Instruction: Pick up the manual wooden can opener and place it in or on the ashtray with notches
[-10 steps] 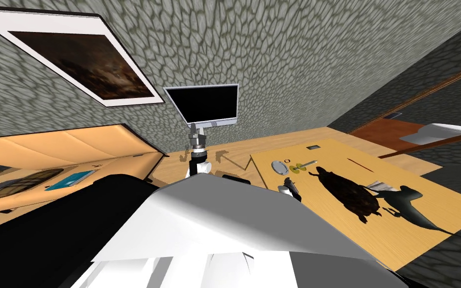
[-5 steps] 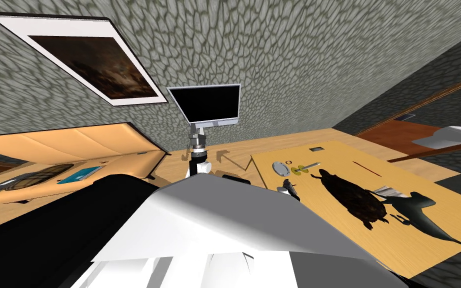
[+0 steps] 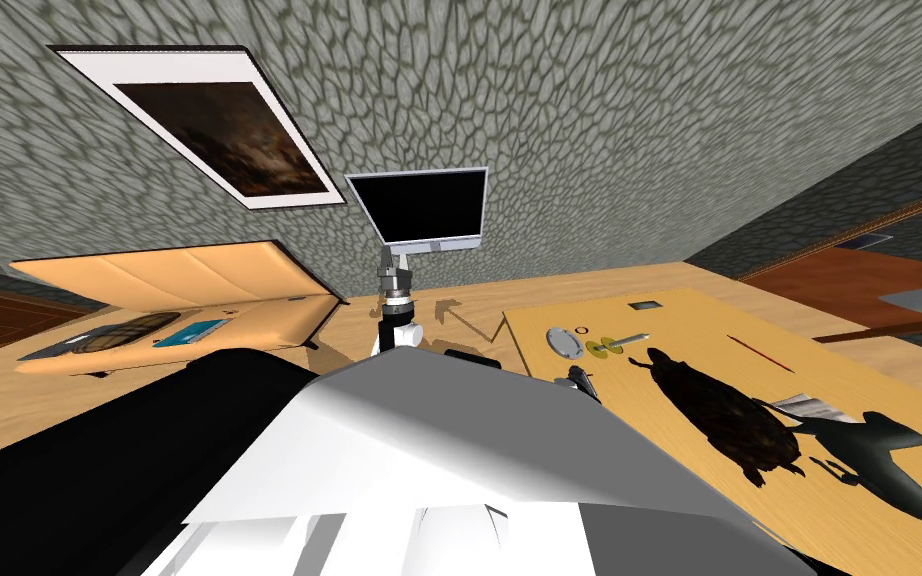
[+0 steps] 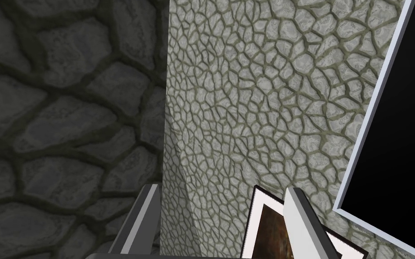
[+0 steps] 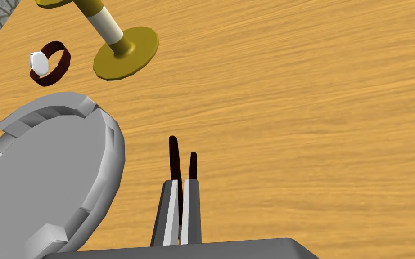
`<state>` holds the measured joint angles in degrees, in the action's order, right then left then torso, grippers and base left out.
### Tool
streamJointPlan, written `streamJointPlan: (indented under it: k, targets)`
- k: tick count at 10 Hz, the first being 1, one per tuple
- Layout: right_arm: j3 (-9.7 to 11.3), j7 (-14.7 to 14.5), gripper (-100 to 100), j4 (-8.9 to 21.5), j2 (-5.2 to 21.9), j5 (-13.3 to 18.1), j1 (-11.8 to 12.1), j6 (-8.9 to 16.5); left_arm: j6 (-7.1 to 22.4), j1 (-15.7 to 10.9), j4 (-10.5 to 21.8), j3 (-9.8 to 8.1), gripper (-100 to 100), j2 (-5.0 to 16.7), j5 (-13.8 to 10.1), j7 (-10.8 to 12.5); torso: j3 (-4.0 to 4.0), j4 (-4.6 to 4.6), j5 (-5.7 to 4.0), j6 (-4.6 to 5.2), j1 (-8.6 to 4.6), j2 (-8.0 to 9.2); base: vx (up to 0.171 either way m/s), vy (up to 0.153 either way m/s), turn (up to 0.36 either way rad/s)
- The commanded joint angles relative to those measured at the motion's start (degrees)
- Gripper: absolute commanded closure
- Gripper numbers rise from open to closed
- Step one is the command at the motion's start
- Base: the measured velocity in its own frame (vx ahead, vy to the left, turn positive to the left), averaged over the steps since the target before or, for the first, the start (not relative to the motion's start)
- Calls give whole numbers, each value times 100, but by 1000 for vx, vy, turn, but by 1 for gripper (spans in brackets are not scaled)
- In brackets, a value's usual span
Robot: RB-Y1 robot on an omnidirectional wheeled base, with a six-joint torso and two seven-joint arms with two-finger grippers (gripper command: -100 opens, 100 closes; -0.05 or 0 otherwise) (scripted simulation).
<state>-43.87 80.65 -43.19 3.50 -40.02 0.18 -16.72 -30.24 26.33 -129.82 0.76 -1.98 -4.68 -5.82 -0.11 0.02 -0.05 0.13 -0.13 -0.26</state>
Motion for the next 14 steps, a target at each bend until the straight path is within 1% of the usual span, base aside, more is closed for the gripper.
streamJointPlan:
  k: [1, 3, 4, 5, 6, 7, 8, 9, 10, 11, 12, 13, 14]
  targets:
    - [0, 0, 100, 0, 0, 0, 0, 0, 0, 0, 0, 0, 0, 0, 0, 0, 0, 0, 0, 0, 0, 0, -1, -3, 22]
    - [9, -13, 100, -5, 3, 8, -5, 4, 0, 0, 0, 0, 0, 0, 0, 0, -2, -2, -9, 9, -10, -2, 0, 0, 0]
    - [9, -14, 0, -5, 3, 8, -5, 4, 0, 0, 0, 0, 0, 0, 0, 0, -2, -2, -10, 9, -11, -3, 0, 0, 0]
    - [-2, -49, 100, -45, -15, 6, -42, 59, 0, 0, 0, 0, 0, 0, 0, 0, -3, -2, -10, 9, -12, -3, 5, 21, -181]
    - [3, -116, 100, -82, -29, 22, -84, 123, 0, 1, 0, 0, 0, 0, 0, 0, -4, -5, -8, 16, -5, -3, -2, 53, -292]
    - [14, -248, 100, -156, -56, 55, -168, 251, 0, 1, 0, 0, 0, 0, 0, 0, -2, -5, -7, 17, 6, 1, -10, 87, -298]
    - [28, -152, 100, -105, -48, 42, -113, 141, 0, 1, 0, 0, 0, -1, 0, 0, -1, -4, -6, 12, 21, 3, -6, 48, -58]
    - [32, -164, 0, -106, -50, 45, -115, 152, 0, 0, 0, 1, 0, 0, 0, 0, -1, -3, -8, 6, 9, 1, -2, 9, 7]
    - [-57, -233, 100, -172, 154, 89, -235, 232, 0, 0, 0, 0, 0, 0, 0, 0, -2, -3, -10, 7, -4, -1, -18, 83, -94]
    - [-147, -304, 100, -235, 255, 134, -360, 315, 0, 0, 0, 0, 0, -1, 0, 0, 1, 0, 0, 10, 13, 2, -36, 148, -256]
    - [-147, -304, 100, -235, 255, 134, -360, 315, 0, 1, 0, 1, 0, -1, 0, 0, 5, -1, 6, 16, 36, 11, -42, 122, -141]
    - [-199, -347, 100, -271, 293, 160, -435, 364, 0, 0, 0, 1, 0, -1, 0, 0, 7, -1, -1, 6, 39, 15, -29, 87, -69]
    - [-313, -443, 100, -347, 348, 218, -601, 474, 0, 0, 0, 1, 0, -1, 0, 0, 5, 0, -1, 4, 31, 10, -13, 115, -206]
